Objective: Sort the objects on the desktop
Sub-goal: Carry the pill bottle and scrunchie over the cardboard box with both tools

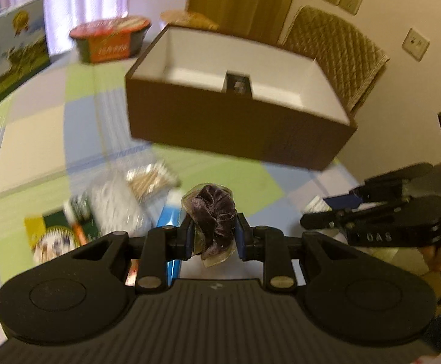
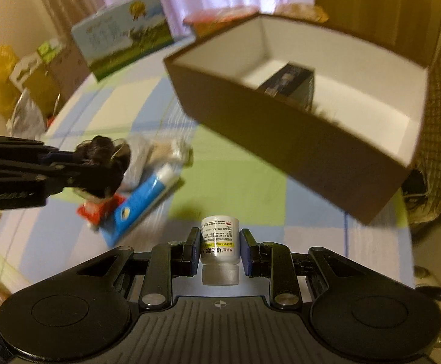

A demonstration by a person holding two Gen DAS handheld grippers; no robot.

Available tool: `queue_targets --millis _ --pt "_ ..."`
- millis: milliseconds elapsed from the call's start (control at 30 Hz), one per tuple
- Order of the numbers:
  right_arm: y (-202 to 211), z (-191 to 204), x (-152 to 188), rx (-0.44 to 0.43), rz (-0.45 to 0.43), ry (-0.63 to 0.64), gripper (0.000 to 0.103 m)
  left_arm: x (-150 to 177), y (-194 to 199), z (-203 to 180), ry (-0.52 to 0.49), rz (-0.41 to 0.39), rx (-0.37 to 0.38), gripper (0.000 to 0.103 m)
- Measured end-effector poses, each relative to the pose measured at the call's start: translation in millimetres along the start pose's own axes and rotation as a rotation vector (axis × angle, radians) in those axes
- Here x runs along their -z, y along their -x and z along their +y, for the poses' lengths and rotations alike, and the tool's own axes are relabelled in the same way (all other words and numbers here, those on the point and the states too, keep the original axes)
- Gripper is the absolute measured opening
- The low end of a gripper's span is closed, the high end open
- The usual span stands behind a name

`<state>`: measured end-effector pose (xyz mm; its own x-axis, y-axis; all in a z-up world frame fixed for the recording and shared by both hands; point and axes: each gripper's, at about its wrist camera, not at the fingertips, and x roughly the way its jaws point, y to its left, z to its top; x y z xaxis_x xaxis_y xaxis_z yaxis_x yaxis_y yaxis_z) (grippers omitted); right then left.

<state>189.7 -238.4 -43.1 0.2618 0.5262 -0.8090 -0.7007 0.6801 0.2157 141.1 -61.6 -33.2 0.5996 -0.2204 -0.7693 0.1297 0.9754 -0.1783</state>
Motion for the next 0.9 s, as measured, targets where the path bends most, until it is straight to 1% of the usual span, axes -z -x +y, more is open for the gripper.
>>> queue_targets --millis 233,533,733,900 --pt "21.7 -14.1 -27.4 0.011 -0.086 -0.036 0.024 -50.1 -8.8 -5.7 -0.052 -0.073 0.02 0.022" --pt "39.6 -41.9 -73.1 0.062 -0.189 -0.037 0.024 -109.6 -26.2 -8.4 -0.073 -0.137 0.028 0.022" --pt "31.5 -67.7 -103.4 0.091 -0.191 -0.043 0.024 -145.5 -46.7 -4.0 -0.091 -0.143 0.006 0.022" --pt "17.1 -89.6 -121.7 0.108 -0.151 -0.039 0.024 -166.6 -72.3 2.2 -0.098 -0.1 -0.016 0.022"
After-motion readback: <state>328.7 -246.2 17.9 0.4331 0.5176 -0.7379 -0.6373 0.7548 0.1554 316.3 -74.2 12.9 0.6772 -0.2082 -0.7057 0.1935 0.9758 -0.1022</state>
